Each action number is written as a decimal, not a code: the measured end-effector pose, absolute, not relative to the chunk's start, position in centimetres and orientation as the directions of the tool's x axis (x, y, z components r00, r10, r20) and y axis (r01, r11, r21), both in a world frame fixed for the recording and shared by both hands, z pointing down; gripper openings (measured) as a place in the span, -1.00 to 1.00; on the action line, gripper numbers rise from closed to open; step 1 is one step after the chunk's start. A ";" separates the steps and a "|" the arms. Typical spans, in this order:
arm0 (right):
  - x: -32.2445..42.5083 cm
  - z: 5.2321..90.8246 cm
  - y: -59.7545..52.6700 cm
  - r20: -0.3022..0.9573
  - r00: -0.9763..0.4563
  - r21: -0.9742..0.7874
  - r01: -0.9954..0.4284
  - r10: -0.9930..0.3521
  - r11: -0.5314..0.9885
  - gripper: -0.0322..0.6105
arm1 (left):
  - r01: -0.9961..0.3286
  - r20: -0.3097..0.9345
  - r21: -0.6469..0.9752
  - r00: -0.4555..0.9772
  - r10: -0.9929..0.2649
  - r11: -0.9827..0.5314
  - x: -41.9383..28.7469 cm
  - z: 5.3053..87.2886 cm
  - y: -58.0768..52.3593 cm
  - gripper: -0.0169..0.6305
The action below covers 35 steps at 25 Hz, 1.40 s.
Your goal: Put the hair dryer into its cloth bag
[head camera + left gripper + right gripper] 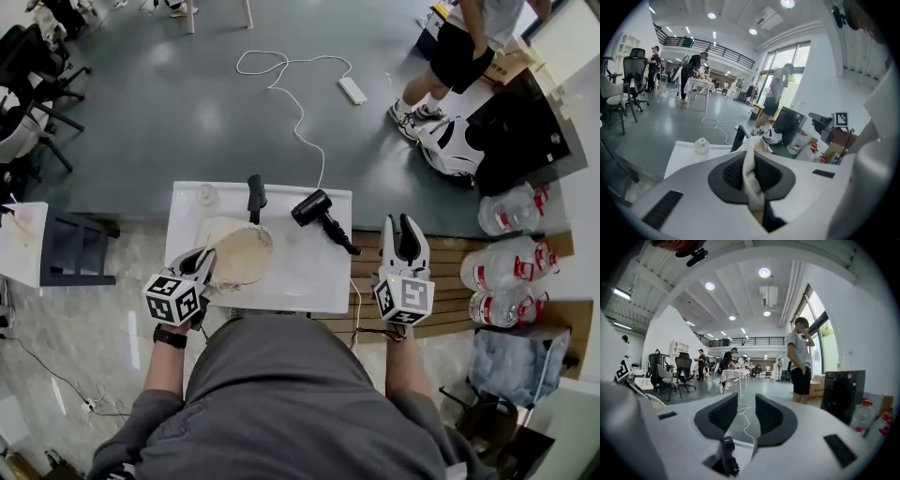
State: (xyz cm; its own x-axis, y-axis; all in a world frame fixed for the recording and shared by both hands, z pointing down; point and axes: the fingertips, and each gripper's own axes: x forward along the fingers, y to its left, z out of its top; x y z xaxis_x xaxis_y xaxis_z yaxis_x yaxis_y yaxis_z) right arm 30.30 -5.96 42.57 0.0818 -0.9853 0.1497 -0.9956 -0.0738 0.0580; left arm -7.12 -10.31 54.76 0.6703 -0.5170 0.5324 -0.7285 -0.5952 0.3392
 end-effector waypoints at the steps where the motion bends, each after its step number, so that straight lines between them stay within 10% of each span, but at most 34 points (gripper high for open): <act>1: 29.8 43.2 -6.4 0.173 0.050 0.059 -0.997 -0.984 -0.041 -0.52 | -0.728 0.531 0.341 0.672 -0.517 -0.595 -7.0 54.7 -10.3 -0.89; 10: 27.1 49.5 -9.8 0.374 -0.125 0.108 -0.978 -0.919 0.177 0.03 | -0.726 0.509 0.378 0.681 -0.526 -0.574 -6.8 54.2 -10.1 -0.89; 35: 24.2 71.2 -14.4 0.802 -0.234 0.071 -0.876 -0.550 0.477 0.05 | -0.779 0.550 0.380 0.624 -0.555 -0.499 -7.2 54.4 -9.1 -0.89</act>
State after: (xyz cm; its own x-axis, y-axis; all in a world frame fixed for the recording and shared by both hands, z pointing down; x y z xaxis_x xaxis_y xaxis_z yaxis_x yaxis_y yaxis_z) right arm 24.22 -14.43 71.21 -0.2343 -0.5500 0.8016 -0.8762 0.4767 0.0710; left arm -7.21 -9.07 54.41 0.6241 -0.5553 0.5497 -0.7788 -0.4987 0.3804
